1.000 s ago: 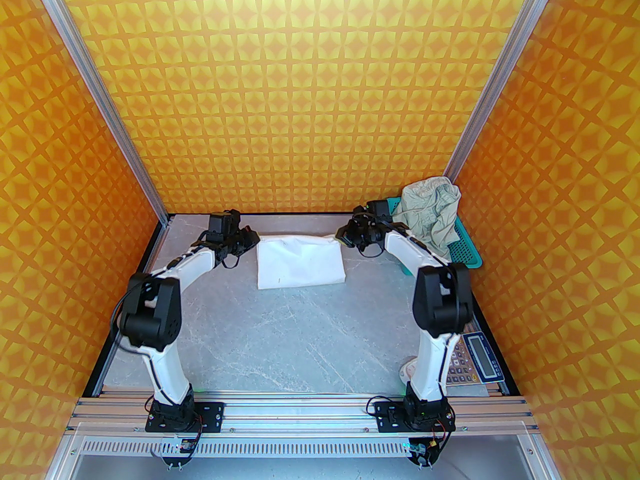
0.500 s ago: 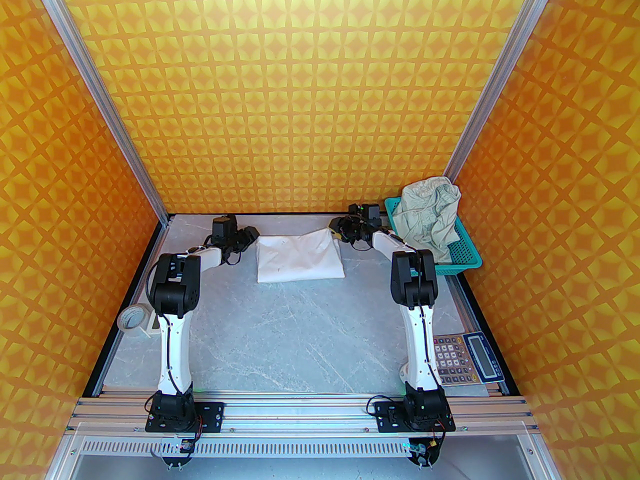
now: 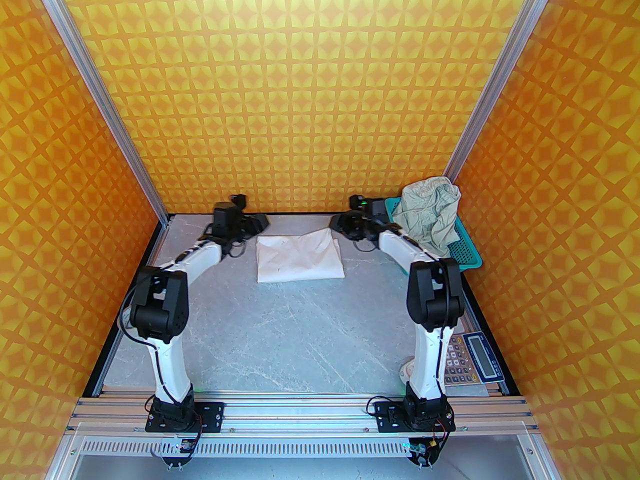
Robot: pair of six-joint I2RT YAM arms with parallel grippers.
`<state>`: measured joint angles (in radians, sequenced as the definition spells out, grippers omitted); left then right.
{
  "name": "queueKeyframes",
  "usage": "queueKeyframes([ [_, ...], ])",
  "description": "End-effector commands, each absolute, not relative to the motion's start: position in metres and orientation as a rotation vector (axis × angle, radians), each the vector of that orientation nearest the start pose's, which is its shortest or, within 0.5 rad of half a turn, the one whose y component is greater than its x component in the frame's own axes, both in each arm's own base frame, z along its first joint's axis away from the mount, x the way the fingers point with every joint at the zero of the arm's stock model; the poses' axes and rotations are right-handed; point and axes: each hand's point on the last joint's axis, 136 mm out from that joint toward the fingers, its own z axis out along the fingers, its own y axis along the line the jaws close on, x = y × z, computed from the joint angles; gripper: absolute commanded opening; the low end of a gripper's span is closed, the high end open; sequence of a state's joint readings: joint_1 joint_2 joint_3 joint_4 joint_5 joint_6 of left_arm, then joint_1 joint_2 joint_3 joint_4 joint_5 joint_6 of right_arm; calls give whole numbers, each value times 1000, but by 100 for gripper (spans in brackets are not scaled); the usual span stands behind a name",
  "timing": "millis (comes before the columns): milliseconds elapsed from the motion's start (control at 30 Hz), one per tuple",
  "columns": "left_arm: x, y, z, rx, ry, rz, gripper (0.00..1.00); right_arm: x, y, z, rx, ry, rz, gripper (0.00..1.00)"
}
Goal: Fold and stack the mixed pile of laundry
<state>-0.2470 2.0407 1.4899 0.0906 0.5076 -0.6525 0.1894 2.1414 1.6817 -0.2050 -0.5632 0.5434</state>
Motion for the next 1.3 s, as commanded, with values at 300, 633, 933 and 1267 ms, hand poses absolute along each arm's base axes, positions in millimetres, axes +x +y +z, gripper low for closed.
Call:
queueKeyframes([
  [300,535,-195,34,-247,2378,-1037,31,571,152,23,286,2537,802,36],
  [633,510,-178,123,-128,2310,-957,39,541,136,108,70,2463,626,44],
  [933,460,-109,114,-313,2360,-899,49,453,277,129,-950,2178,351,56],
  [1267,429,-85,86,-463,2365,-976,56,413,395,97,-1565,1731,205,59],
])
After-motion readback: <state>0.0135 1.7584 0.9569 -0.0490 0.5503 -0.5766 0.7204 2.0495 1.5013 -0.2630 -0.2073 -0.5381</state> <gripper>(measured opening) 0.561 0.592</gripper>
